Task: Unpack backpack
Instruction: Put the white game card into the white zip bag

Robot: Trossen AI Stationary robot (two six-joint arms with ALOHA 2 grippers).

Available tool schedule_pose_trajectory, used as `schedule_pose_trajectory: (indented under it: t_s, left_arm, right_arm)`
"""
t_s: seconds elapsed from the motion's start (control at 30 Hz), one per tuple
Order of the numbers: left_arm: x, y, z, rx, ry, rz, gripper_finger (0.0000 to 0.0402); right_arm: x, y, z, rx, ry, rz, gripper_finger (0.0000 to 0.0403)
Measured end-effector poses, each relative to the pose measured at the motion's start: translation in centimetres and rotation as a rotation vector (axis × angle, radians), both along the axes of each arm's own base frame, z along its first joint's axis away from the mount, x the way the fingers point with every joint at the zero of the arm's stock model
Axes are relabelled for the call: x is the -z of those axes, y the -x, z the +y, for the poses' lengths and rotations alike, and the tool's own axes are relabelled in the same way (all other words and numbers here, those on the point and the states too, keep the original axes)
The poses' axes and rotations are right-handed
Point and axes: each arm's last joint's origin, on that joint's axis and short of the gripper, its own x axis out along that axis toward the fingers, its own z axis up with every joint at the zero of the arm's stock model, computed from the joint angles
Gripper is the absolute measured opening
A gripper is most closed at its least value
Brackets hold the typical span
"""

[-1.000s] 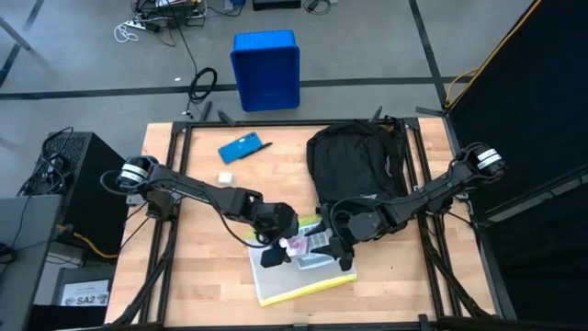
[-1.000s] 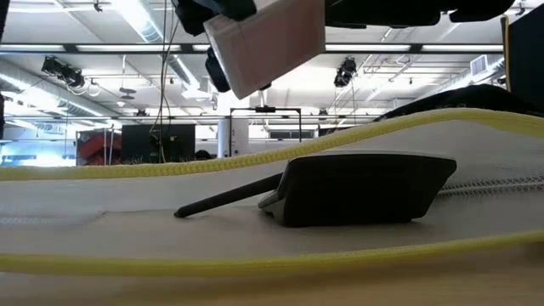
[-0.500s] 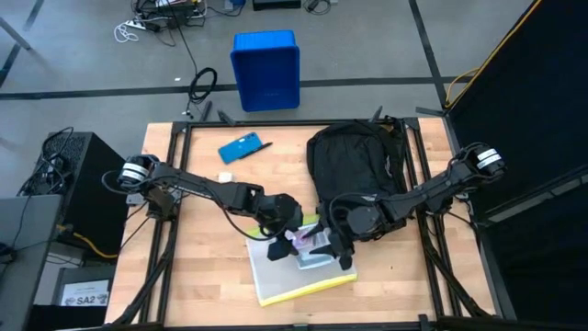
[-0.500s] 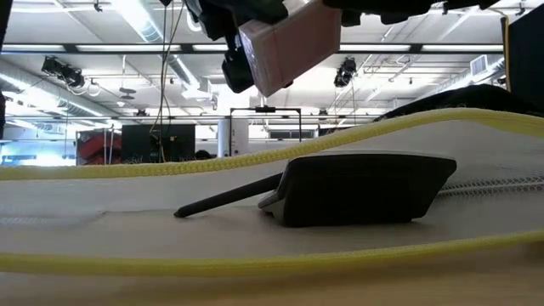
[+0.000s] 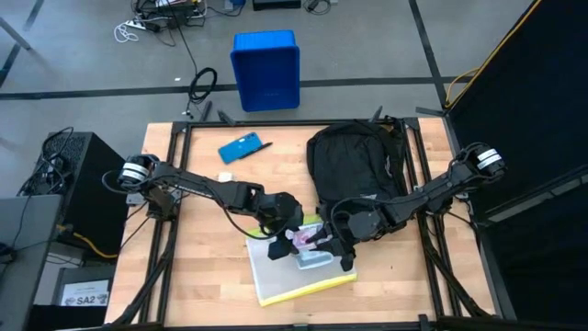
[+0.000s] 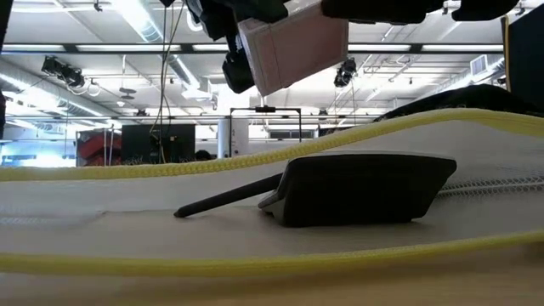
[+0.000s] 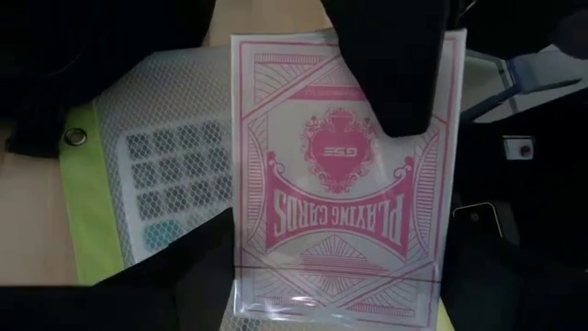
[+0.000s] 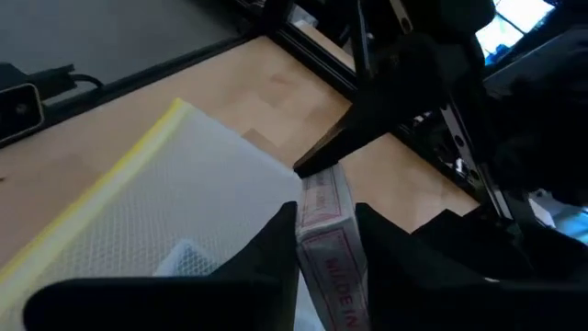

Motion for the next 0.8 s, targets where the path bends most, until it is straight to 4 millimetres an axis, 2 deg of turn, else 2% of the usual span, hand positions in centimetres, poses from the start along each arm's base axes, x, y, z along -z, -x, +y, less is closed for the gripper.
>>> schedule_pose_trajectory:
  t_s: [0.2, 0.33, 0.5, 0.63, 0.73, 0.8]
  left_arm:
    - [-1.1, 0.4, -0.1, -0.064, 0.01, 0.075, 0.0303]
    - [-1.7, 1.4, -1.2, -0.059, -0.098, 0.158, 0.0296]
    - [-2.3, 1.7, -2.5, -0.068, -0.182, 0.13, 0.0282]
    - [-1.9, 2.0, -3.6, -0.089, -0.217, 0.127, 0.0273]
    - [-1.9, 2.2, -4.2, -0.117, -0.226, 0.112, 0.0269]
    - [-2.0, 2.1, -4.6, -0.136, -0.241, 0.086, 0.0267]
  right_arm:
    - [0.0, 0.6, 1.2, 0.079, 0.046, -0.019, 0.0042]
    - [-0.1, 1.5, 2.3, 0.092, 0.034, -0.015, 0.0041]
    - [-0.6, 3.0, 4.1, 0.017, -0.069, 0.013, 0.0041]
    - [-0.7, 4.0, 5.8, -0.147, -0.194, 0.071, 0.0041]
    - [-0.3, 4.6, 7.0, -0.243, -0.297, 0.157, 0.0041]
    - [0.4, 5.1, 7.5, -0.244, -0.319, 0.227, 0.0041]
